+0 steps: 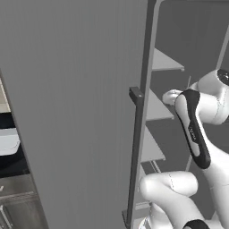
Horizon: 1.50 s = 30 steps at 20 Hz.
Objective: Take the eggplant and potato out of the freezer and place them in the tupperware container on the counter. Then put the tupperware containing the vegetables back in the freezer.
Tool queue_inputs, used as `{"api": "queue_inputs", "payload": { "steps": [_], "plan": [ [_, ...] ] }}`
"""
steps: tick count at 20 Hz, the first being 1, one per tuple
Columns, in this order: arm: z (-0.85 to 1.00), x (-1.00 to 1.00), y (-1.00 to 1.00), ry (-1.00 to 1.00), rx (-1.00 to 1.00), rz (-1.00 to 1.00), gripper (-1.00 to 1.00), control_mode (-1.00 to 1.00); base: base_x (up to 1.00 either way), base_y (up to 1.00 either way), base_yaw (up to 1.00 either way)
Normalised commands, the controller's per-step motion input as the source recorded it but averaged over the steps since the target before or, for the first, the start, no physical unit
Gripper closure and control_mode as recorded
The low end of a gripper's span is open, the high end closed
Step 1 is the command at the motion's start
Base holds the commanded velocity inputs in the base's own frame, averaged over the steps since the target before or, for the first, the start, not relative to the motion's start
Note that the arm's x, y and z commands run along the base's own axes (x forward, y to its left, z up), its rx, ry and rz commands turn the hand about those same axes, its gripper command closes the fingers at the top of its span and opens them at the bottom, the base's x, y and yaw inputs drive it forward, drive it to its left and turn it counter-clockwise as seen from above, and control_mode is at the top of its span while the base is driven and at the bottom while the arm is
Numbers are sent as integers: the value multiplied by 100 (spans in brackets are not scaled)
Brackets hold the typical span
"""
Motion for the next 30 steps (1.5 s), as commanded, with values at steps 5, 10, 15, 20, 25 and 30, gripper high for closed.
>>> {"api": "queue_inputs", "payload": {
  "steps": [5,10,15,20,25,30],
  "plan": [
    [-13,40,8,-2,6,5,-100,-100,0,0,0],
    [-18,45,17,0,4,5,-100,-100,0,0,0],
    [-18,38,17,0,2,5,-100,-100,0,0,0],
    [-20,31,10,0,0,4,-100,-100,0,0,0],
    [-24,38,1,0,0,4,-100,-100,0,0,0],
    [-24,46,0,0,1,4,-100,-100,0,0,0]
  ]
}}
